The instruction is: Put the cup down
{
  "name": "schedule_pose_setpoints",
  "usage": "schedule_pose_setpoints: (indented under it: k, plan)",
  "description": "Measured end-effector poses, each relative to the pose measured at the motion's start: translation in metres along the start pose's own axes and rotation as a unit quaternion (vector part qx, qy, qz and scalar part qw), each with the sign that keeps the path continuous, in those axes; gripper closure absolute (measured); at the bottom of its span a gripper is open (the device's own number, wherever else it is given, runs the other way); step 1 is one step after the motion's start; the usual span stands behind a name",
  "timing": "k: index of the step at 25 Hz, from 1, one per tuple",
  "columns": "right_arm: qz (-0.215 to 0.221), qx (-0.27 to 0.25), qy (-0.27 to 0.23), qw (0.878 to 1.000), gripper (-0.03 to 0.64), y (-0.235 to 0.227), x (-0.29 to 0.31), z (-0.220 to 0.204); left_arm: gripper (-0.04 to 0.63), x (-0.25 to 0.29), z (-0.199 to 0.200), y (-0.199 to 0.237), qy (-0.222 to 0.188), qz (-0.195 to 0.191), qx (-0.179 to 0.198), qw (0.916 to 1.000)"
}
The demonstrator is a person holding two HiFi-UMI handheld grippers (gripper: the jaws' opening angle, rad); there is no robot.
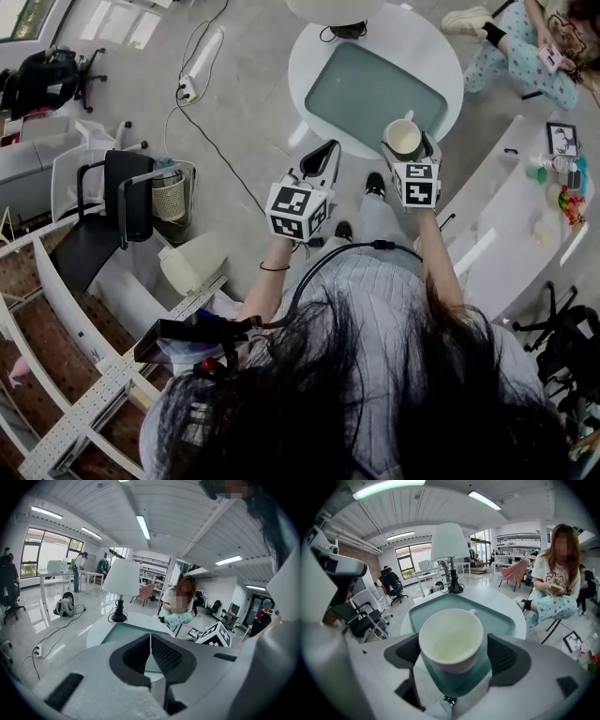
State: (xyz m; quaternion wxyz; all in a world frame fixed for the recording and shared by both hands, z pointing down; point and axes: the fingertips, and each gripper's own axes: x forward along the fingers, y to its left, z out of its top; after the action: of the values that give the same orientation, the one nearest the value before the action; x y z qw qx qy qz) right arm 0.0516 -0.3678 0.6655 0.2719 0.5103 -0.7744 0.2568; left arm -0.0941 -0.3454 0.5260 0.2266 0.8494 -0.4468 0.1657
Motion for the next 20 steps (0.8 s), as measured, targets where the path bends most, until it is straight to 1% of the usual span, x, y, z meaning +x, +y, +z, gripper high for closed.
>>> schedule_pose_setpoints:
  k: [6, 11, 17, 19, 20]
  plan:
    - [-0.008, 0.014, -0.019, 1.0, 0.184, -0.002, -0.018, 0.013, 0.578, -0.009, -0.001, 0.0, -0.004, 0.001, 0.0, 1.0]
    - [0.001, 0.02, -0.05, 0.999, 0.184, 0.006, -0.037, 0.032, 0.578, -0.019, -0.002, 0.001, -0.011, 0.002, 0.0, 0.9999]
    - [0.013, 0.024, -0.065, 0.998, 0.199, 0.02, -0.055, 0.042, 0.578, -0.031, -0.003, -0.003, -0.022, -0.001, 0.002, 0.9997]
    - [0.013, 0.029, -0.071, 0.997, 0.225, 0.025, -0.062, 0.043, 0.578, -0.037, -0.004, -0.004, -0.026, -0.001, 0.001, 0.9997]
    - [0.01, 0.031, -0.077, 0.997, 0.262, 0.027, -0.066, 0.044, 0.578, -0.041, -0.005, -0.005, -0.028, -0.002, 0.001, 0.9996]
